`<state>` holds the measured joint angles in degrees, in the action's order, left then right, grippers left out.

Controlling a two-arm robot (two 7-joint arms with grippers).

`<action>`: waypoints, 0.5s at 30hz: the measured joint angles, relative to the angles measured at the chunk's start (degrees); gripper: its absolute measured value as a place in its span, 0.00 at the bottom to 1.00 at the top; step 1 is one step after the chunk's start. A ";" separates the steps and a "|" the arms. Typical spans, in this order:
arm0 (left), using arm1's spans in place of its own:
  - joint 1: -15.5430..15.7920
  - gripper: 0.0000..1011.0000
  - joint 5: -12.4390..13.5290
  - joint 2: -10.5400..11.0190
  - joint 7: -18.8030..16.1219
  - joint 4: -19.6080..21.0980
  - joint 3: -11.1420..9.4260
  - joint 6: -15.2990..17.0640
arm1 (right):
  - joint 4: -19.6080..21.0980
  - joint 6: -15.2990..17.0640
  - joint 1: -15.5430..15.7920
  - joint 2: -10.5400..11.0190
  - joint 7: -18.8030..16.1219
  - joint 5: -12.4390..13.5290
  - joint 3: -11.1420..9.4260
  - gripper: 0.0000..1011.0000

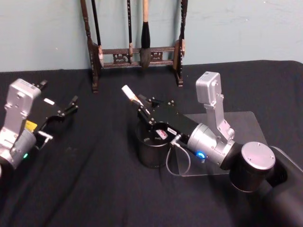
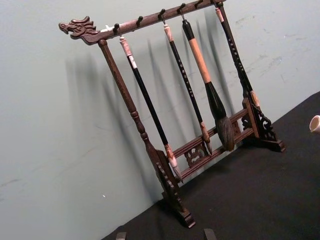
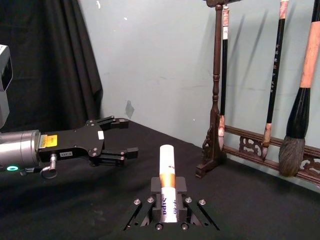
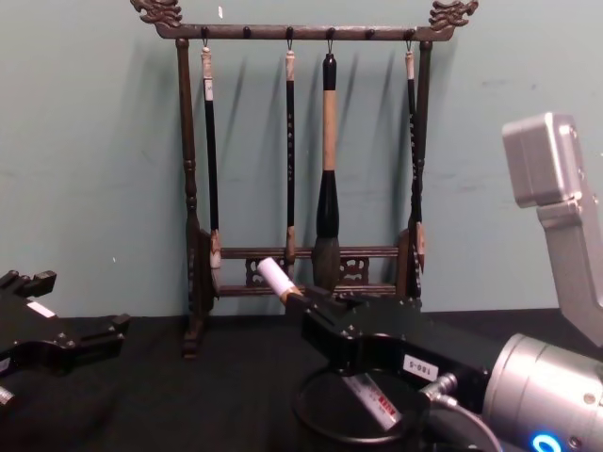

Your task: Pick up the water-based marker from the table and place it into the pen holder.

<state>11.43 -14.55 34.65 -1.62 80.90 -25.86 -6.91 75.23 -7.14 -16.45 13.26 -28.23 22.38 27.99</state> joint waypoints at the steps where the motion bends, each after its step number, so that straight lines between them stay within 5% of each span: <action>1: 0.00 0.99 0.00 0.00 0.00 0.00 0.00 0.00 | 0.00 0.00 0.01 0.00 0.00 0.00 0.00 0.17; 7: 0.00 0.99 0.00 0.00 0.00 0.00 0.00 0.00 | 0.00 -0.02 0.03 0.02 0.00 0.02 0.00 0.17; 15: 0.00 0.99 0.00 0.00 0.00 0.00 0.00 0.00 | 0.01 -0.03 0.04 0.02 -0.01 0.11 -0.04 0.39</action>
<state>11.43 -14.55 34.65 -1.62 80.90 -25.86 -6.91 75.24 -7.17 -16.41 13.28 -28.24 22.49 27.95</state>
